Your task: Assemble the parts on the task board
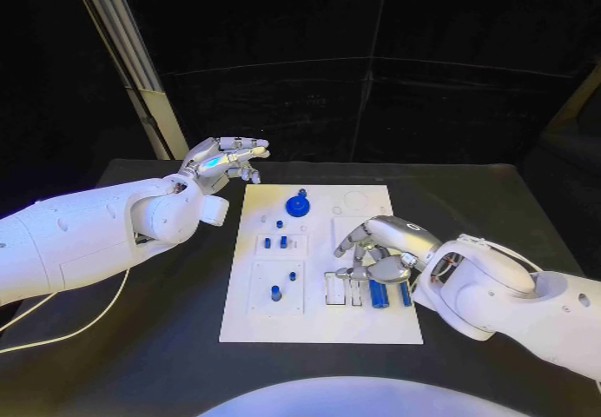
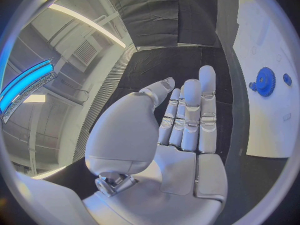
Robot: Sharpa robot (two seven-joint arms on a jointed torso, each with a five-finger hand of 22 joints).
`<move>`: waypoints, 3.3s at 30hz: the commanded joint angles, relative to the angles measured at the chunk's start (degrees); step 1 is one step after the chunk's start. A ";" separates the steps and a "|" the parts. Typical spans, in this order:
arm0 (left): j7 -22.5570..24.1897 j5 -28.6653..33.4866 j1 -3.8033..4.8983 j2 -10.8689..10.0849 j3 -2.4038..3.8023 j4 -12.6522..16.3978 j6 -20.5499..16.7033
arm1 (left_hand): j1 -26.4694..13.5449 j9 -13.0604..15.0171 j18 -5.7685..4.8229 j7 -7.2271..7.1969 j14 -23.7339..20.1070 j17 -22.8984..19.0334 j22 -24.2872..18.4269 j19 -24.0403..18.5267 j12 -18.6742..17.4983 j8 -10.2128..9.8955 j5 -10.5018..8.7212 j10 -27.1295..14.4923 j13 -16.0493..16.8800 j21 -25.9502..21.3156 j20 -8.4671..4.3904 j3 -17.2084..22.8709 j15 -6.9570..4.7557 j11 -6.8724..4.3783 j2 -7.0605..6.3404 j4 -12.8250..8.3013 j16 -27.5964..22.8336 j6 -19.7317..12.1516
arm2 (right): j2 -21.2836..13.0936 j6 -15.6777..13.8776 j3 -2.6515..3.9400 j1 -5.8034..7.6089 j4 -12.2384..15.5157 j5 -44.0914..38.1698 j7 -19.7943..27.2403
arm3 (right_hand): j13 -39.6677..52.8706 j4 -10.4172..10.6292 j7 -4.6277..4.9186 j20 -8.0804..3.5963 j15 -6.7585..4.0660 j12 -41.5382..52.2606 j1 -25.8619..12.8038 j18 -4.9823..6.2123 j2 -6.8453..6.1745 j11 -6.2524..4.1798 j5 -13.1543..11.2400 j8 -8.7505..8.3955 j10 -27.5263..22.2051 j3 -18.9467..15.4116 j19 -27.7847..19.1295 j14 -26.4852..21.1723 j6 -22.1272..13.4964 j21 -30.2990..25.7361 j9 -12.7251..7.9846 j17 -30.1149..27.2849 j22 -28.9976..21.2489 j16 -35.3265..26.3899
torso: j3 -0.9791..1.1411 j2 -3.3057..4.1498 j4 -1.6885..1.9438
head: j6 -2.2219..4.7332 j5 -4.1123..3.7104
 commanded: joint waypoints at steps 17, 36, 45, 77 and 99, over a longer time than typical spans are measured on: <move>0.18 0.14 0.08 -0.64 -0.59 1.65 0.68 | 0.17 -0.06 0.81 0.22 -0.42 -0.07 -0.06 -0.31 0.27 0.37 0.08 -0.51 -0.09 -0.38 0.01 0.03 -0.14 0.06 0.57 -0.26 -0.19 -0.21 | -7.35 4.69 0.13 -2.50 4.48 2.51 -23.81 | 45.35 5.56 -0.79 -0.36 -0.24 37.22 -5.82 -2.13 2.12 -0.44 1.76 5.68 -1.55 -14.24 3.88 2.99 -1.01 6.06 1.68 16.10 9.41 11.31 | -0.20 -0.27 -1.66 | 0.22 -2.41; 0.15 0.14 0.08 -0.88 -0.79 1.50 0.68 | 0.17 -0.06 0.81 0.22 -0.42 -0.07 -0.06 -0.31 0.27 0.37 0.08 -0.51 -0.09 -0.38 0.01 0.03 -0.14 0.06 0.57 -0.26 -0.19 -0.21 | -3.41 7.97 0.13 -5.21 3.04 -2.83 -26.96 | 47.82 5.59 -0.95 -0.40 -0.31 38.59 -7.66 -2.18 1.50 -0.55 1.31 6.92 -1.49 -14.67 3.95 2.95 -1.20 6.16 2.51 16.29 9.61 11.37 | -0.25 -0.18 -1.58 | -0.31 -2.14; 0.04 0.14 0.07 -0.83 -0.82 1.28 0.76 | 0.12 -0.05 0.81 0.20 -0.46 -0.16 -0.11 -0.30 0.37 0.44 0.08 -0.53 -0.11 -0.43 0.02 -0.03 -0.14 0.05 0.60 -0.30 -0.15 -0.19 | -1.03 7.61 0.14 -6.05 1.23 -8.13 -29.14 | 49.33 5.43 -1.08 -0.48 -0.41 39.28 -6.83 -2.17 3.22 -0.68 2.68 7.85 -1.35 -14.00 3.92 2.97 -1.42 6.15 3.18 16.51 9.63 11.44 | -0.27 -0.22 -1.55 | -0.57 -2.00; -0.34 0.14 0.05 -0.94 -0.98 1.30 1.00 | 0.10 -0.06 0.81 0.19 -0.49 -0.23 -0.15 -0.29 0.44 0.48 0.08 -0.58 -0.14 -0.48 0.02 -0.08 -0.13 0.05 0.61 -0.33 -0.11 -0.21 | -0.74 -5.82 0.18 -6.18 4.05 1.91 -26.78 | 56.51 5.16 -2.37 -1.44 -1.45 42.94 1.35 -2.84 5.32 -1.92 18.72 10.56 1.43 -9.26 5.71 3.53 0.63 7.62 7.10 19.76 12.26 12.98 | -0.34 -0.28 -1.55 | -0.34 -2.21; -0.49 0.14 0.03 -0.84 -1.22 1.47 1.22 | 0.18 -0.06 0.82 0.17 -0.51 -0.27 -0.17 -0.29 0.48 0.50 0.10 -0.60 -0.15 -0.50 0.01 -0.04 -0.15 0.03 0.67 -0.40 -0.10 -0.22 | 2.60 -3.10 0.20 -6.16 4.27 9.82 -24.70 | 56.59 5.33 -2.79 -1.66 -1.68 42.12 -2.02 -2.91 6.13 -2.23 19.85 10.90 1.66 -10.31 5.90 3.49 1.73 7.78 8.15 19.78 12.54 12.93 | -0.42 -0.16 -1.52 | -0.46 -1.75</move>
